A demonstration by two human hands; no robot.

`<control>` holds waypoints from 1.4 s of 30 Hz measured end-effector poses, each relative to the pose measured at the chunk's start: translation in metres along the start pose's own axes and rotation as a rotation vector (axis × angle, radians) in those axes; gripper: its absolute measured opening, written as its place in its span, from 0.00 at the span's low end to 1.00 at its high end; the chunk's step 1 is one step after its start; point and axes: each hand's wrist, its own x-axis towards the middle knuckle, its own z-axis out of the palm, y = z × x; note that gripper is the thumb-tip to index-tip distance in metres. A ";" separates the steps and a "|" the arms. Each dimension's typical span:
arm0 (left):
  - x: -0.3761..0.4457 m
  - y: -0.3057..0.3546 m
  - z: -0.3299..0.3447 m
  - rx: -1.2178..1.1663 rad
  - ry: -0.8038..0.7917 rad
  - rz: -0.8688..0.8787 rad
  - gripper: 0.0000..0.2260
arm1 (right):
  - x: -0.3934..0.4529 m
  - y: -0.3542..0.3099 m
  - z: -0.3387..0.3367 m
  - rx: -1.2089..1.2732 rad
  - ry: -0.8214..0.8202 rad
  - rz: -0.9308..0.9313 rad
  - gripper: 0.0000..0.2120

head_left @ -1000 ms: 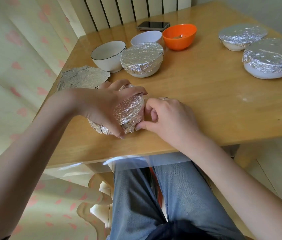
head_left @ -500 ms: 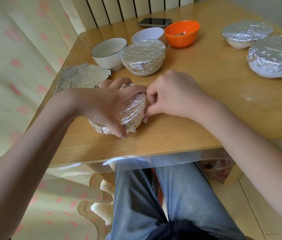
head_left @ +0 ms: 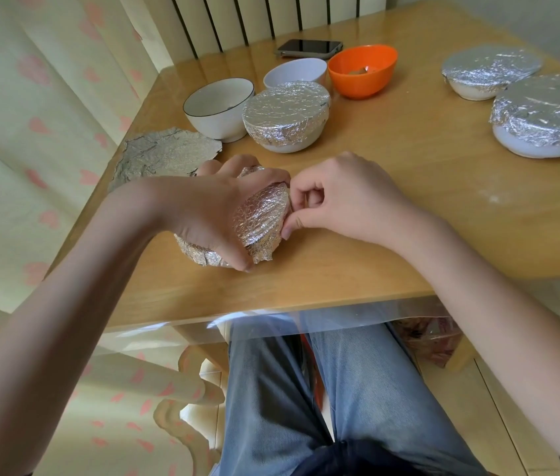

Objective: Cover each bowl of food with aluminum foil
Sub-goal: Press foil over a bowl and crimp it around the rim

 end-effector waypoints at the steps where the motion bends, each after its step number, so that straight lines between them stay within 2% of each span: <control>1: 0.000 0.000 0.000 -0.006 0.000 -0.002 0.51 | 0.004 -0.001 -0.001 0.001 -0.017 0.005 0.15; 9: -0.002 0.001 -0.002 -0.012 -0.003 -0.008 0.52 | 0.000 0.003 -0.008 -0.090 -0.127 0.025 0.17; 11: -0.004 0.002 -0.003 -0.018 -0.008 -0.012 0.51 | 0.003 0.005 -0.006 -0.162 -0.080 0.039 0.15; 14: -0.004 0.004 -0.003 -0.013 -0.007 -0.011 0.51 | 0.013 0.005 -0.001 -0.266 0.034 0.018 0.06; 17: -0.003 0.004 -0.001 -0.015 0.003 -0.018 0.51 | 0.015 0.004 0.000 -0.315 0.049 -0.022 0.05; 21: -0.003 0.005 -0.004 -0.019 -0.001 -0.041 0.49 | -0.001 0.011 0.003 -0.177 0.036 0.105 0.02; 25: -0.005 0.005 -0.002 -0.033 -0.014 -0.125 0.48 | -0.048 0.007 0.020 0.152 0.246 0.227 0.12; 27: -0.005 0.010 -0.002 -0.007 -0.043 -0.214 0.51 | -0.062 0.002 0.029 0.254 0.278 0.217 0.13; 30: -0.008 0.014 -0.004 -0.013 -0.102 -0.267 0.62 | -0.062 -0.006 0.039 0.283 0.183 0.176 0.23; 32: -0.011 0.011 -0.007 0.010 -0.112 -0.228 0.65 | -0.053 -0.012 0.042 0.258 0.149 0.156 0.27; 35: -0.012 0.003 -0.008 0.074 -0.142 -0.116 0.64 | -0.038 -0.021 0.044 0.208 0.172 0.131 0.26; 39: -0.012 0.000 -0.005 -0.022 -0.107 0.024 0.56 | -0.028 -0.018 0.042 0.232 0.183 0.087 0.25; 42: -0.010 -0.002 -0.004 -0.047 -0.062 0.058 0.53 | -0.024 -0.013 0.037 0.259 0.171 0.033 0.22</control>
